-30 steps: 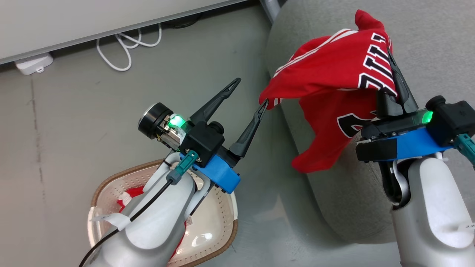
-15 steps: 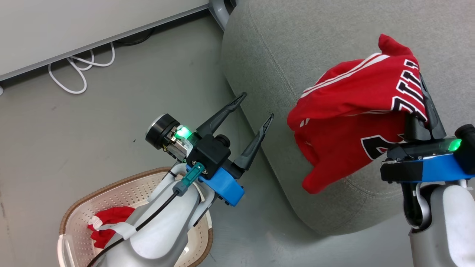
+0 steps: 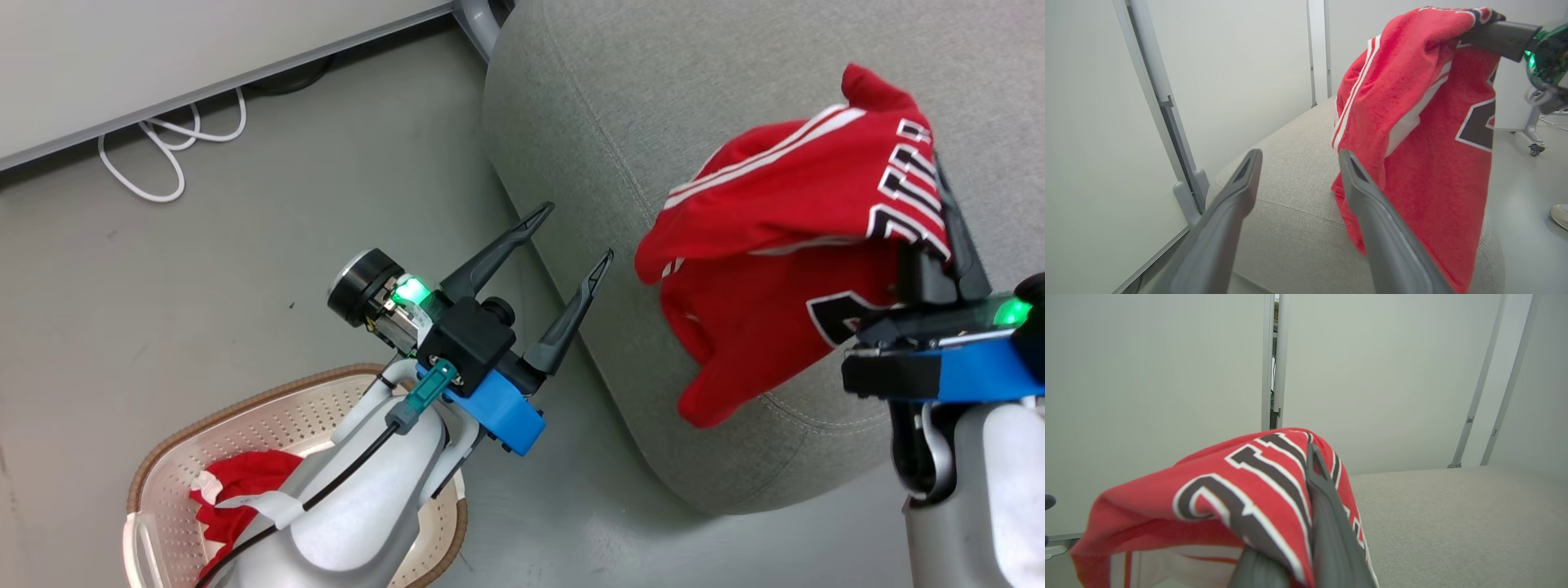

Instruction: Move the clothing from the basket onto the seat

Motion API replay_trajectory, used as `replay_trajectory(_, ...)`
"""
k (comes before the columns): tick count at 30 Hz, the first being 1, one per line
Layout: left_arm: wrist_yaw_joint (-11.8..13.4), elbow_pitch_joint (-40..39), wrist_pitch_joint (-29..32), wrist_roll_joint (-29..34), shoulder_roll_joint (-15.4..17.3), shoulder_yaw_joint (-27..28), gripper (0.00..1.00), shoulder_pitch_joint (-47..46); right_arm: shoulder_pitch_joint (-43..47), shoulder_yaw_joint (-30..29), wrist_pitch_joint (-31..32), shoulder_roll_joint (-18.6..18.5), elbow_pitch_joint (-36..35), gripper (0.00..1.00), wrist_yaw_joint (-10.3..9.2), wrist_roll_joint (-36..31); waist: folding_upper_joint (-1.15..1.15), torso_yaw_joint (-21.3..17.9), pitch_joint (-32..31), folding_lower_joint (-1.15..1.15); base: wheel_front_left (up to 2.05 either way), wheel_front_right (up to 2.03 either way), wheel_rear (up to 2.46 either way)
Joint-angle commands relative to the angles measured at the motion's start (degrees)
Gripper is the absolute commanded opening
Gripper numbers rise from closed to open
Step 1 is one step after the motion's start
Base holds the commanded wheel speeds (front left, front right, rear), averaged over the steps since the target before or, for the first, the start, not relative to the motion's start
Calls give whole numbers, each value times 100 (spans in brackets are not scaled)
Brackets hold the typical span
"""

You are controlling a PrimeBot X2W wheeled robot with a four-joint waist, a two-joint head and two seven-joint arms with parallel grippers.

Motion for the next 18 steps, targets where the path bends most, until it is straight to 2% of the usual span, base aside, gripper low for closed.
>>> replay_trajectory(1,2,-53,-16,43,23,66,100,-89,-182,-15,-5,0,-97,0,3,-48,0,46,66,0,0,0,0)
replay_trajectory(10,16,-259,-16,236,112,216,100,-405,-1450,-314,-5,-238,-386,0,3,-177,0,242,750,0,0,0,0)
replay_trajectory(18,12,-517,-16,458,246,212,100,-871,-2952,-1025,-4,-834,-523,0,3,-99,0,445,1831,0,0,0,0)
